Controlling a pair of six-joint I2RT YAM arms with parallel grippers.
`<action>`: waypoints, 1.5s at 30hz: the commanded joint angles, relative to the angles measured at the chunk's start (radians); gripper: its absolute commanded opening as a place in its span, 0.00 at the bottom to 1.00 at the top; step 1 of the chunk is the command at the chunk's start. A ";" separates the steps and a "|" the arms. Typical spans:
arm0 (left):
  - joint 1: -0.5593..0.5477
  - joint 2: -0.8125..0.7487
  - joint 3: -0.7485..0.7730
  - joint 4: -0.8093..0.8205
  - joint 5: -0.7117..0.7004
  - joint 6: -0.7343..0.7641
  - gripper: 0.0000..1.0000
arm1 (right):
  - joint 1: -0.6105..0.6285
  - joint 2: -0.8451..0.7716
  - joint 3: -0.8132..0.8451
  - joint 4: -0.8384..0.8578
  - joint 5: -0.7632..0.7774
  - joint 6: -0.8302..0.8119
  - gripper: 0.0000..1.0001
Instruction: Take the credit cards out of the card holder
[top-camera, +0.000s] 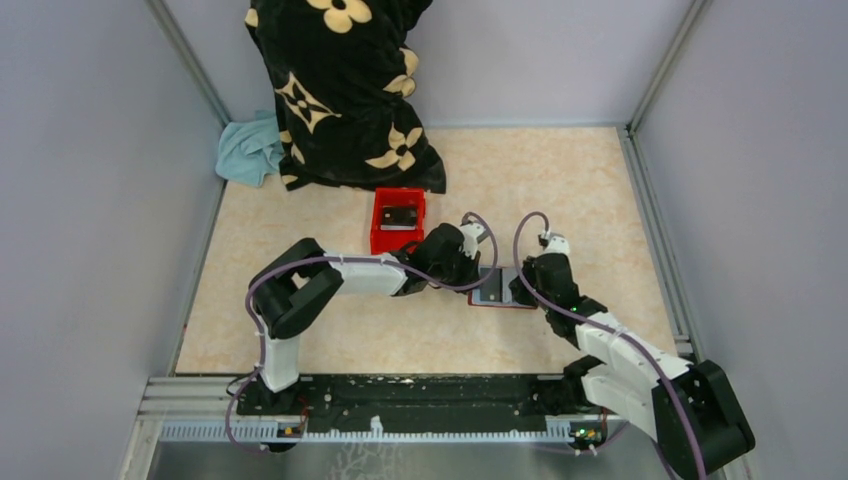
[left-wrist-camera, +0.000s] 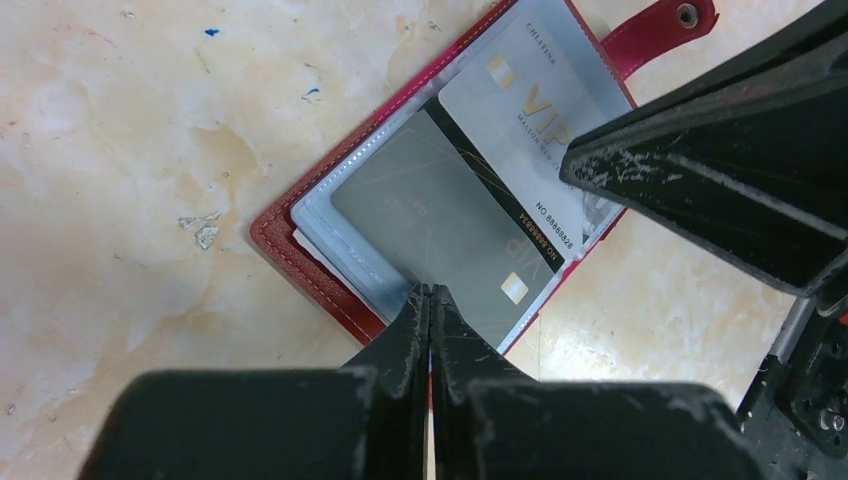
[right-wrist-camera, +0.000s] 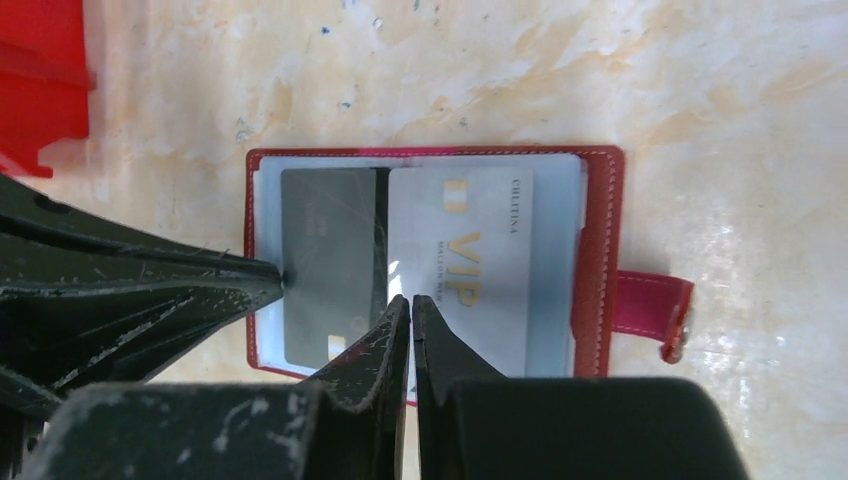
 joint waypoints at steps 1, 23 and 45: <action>0.008 -0.017 -0.018 0.003 0.028 0.004 0.00 | -0.027 -0.036 0.082 -0.004 0.083 0.010 0.06; 0.067 -0.021 -0.062 0.077 0.100 -0.064 0.00 | -0.103 0.068 0.070 -0.106 0.062 -0.011 0.12; 0.070 -0.014 -0.107 0.291 0.317 -0.130 0.04 | -0.103 0.271 0.112 -0.028 -0.077 -0.042 0.00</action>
